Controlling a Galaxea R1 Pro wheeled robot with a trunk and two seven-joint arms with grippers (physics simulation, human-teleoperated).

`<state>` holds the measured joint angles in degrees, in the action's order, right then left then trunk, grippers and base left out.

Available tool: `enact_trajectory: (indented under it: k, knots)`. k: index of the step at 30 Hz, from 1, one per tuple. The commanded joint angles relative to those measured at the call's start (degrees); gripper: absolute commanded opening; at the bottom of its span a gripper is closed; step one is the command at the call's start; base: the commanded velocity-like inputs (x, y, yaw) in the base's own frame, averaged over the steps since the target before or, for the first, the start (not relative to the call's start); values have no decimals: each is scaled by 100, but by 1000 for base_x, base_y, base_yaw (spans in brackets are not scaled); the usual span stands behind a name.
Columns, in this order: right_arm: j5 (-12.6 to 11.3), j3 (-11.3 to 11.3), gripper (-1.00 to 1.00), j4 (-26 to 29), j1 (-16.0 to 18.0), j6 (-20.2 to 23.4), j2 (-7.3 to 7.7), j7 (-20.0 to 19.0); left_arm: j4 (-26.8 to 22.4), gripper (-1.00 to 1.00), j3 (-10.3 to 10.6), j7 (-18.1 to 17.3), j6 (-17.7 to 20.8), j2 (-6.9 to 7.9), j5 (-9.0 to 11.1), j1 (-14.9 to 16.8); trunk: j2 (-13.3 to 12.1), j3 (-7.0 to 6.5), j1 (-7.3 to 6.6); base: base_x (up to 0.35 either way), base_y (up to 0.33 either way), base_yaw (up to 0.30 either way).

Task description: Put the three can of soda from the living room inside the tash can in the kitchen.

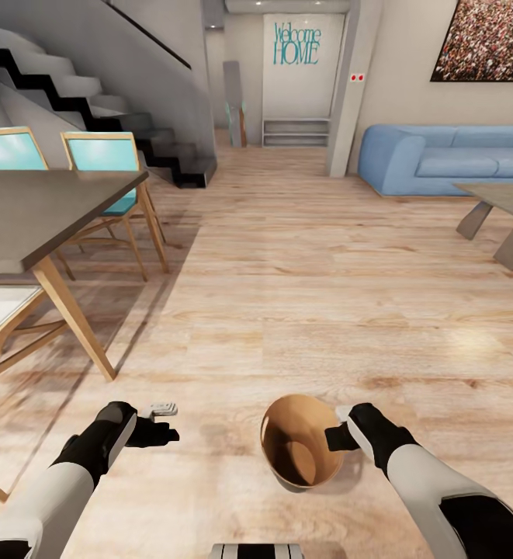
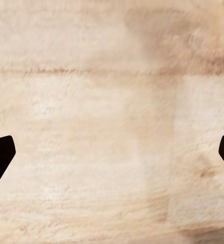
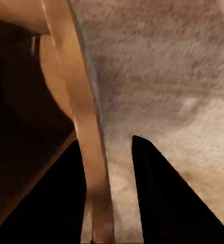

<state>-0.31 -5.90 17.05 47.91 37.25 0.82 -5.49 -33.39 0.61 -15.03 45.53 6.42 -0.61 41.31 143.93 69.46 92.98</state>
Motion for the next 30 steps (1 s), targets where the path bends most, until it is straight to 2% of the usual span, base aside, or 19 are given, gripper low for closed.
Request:
enact_trajectory:
  k: [1,28,30]
  knots:
    - [56,-1,-100,0,-4,-2,1,6,0,100,0,0,0,0,-1,0,-2,-22,-1,0,0,0]
    - [40,10,-100,14,-53,-13,16,4,0,100,0,0,0,0,-1,0,-38,-621,-71,0,0,0]
    - [24,23,-100,70,-53,-11,52,-23,0,100,0,4,0,-1,-1,0,-41,-665,-76,0,0,0]
